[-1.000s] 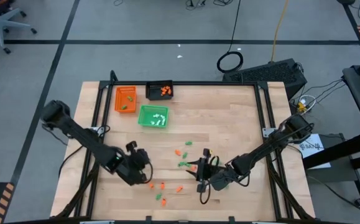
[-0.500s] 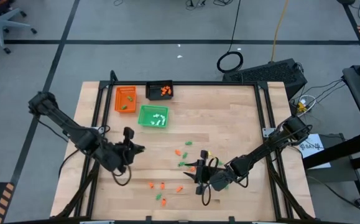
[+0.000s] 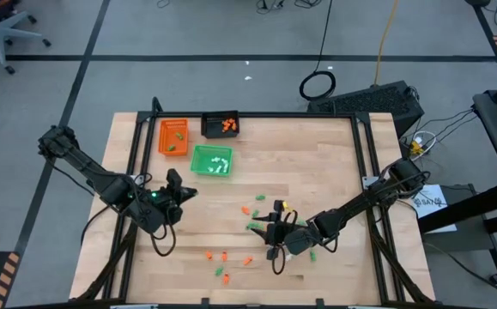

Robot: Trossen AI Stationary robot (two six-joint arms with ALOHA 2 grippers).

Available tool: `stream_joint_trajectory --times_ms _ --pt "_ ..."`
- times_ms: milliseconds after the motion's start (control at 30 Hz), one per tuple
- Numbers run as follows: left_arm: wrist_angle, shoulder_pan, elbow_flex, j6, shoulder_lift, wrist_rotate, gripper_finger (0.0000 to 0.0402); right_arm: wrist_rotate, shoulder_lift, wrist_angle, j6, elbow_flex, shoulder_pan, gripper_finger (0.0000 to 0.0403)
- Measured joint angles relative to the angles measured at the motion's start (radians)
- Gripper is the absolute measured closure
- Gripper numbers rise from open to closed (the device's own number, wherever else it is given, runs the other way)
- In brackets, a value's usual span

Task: Sort Halloween decoration
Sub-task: Put the green skeleton toy into the orange bin

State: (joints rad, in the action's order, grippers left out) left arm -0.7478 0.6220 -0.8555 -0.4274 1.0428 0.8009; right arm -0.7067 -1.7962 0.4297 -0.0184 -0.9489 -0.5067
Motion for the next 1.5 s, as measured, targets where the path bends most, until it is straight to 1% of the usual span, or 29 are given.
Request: stream_joint_trajectory --times_ms 167,300,633,733,933,1100,1233,1367,1500 --pt "0.003 0.0 0.0 0.015 0.0 0.0 0.0386 0.0 0.0 0.0 0.039 0.0 0.01 0.0266" --pt "0.005 0.0 0.0 0.033 0.0 0.0 0.0378 0.0 0.0 0.0 0.046 0.0 0.01 0.0266" --pt "0.005 0.0 0.0 0.241 0.0 0.003 0.0371 0.0 0.0 0.0 0.019 0.0 0.011 0.0266" --pt "0.005 0.0 0.0 0.34 0.0 0.003 0.037 0.0 0.0 0.0 0.015 0.0 0.011 0.0266" --pt "0.005 0.0 0.0 0.621 0.0 0.003 0.037 0.0 0.0 0.0 0.004 0.0 0.011 0.0266" --pt "0.005 0.0 0.0 0.808 0.0 0.007 0.037 0.0 0.0 0.014 0.012 0.0 0.011 0.0266" --pt "0.006 0.0 0.0 0.912 0.0 0.066 0.037 0.0 0.0 0.015 0.015 0.0 0.013 0.0266" --pt "0.006 0.0 0.0 0.909 0.0 0.132 0.0369 0.001 0.0 0.001 0.016 0.0 0.013 0.0266" --pt "0.006 -0.001 0.0 0.799 0.0 0.224 0.0369 0.0 0.003 -0.01 0.071 0.0 -0.011 0.0266"
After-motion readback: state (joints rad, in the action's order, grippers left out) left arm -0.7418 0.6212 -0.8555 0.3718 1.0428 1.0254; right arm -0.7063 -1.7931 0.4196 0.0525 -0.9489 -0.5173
